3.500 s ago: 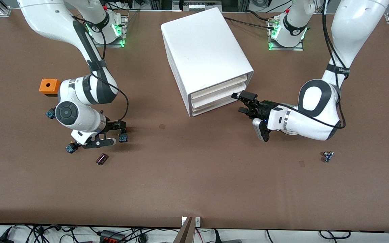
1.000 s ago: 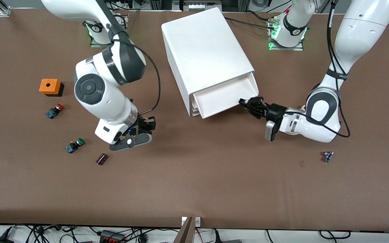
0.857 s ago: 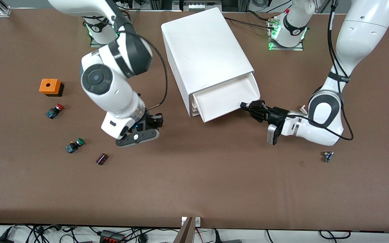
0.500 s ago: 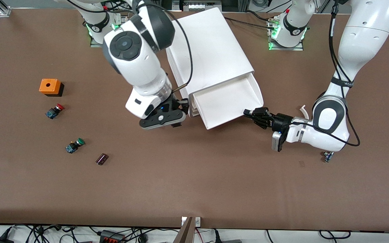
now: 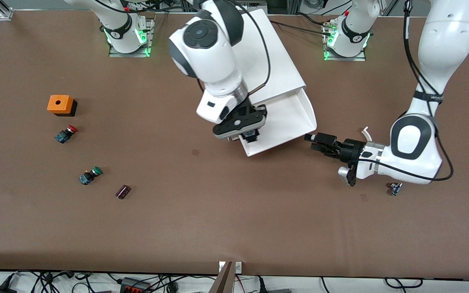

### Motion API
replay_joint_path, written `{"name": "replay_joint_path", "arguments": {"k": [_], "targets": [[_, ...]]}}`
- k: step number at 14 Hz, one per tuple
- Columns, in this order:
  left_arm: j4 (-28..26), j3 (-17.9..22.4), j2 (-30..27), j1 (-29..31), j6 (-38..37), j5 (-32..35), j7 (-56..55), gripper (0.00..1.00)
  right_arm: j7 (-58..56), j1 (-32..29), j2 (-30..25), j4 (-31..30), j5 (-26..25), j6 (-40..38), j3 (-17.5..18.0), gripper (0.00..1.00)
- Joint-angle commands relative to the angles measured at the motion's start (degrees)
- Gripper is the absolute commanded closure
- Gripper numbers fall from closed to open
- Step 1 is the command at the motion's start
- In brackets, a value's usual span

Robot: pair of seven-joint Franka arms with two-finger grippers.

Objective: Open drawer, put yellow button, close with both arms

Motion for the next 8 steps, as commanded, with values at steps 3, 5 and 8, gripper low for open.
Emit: {"name": "replay_joint_path", "arguments": {"k": [3,5,8], "targets": [[5.3,-0.6,-5.5,-0.4,-0.7,18.2,-15.2,0.0,4.4,3.5,3.1,3.6,-1.2,0.9,-1.3,1.0],[6.8,-0.7,-6.5,-0.7,-1.6,27.5,-17.2,0.0,4.4,4.4,4.4,3.6,-1.9,2.3,-1.4,1.0],[9.6,-1.3,-6.5,-2.1,-1.9,43.3,-18.9,0.0,4.5,5.6,6.2,3.7,-2.4,2.9,-1.4,1.0]]}}
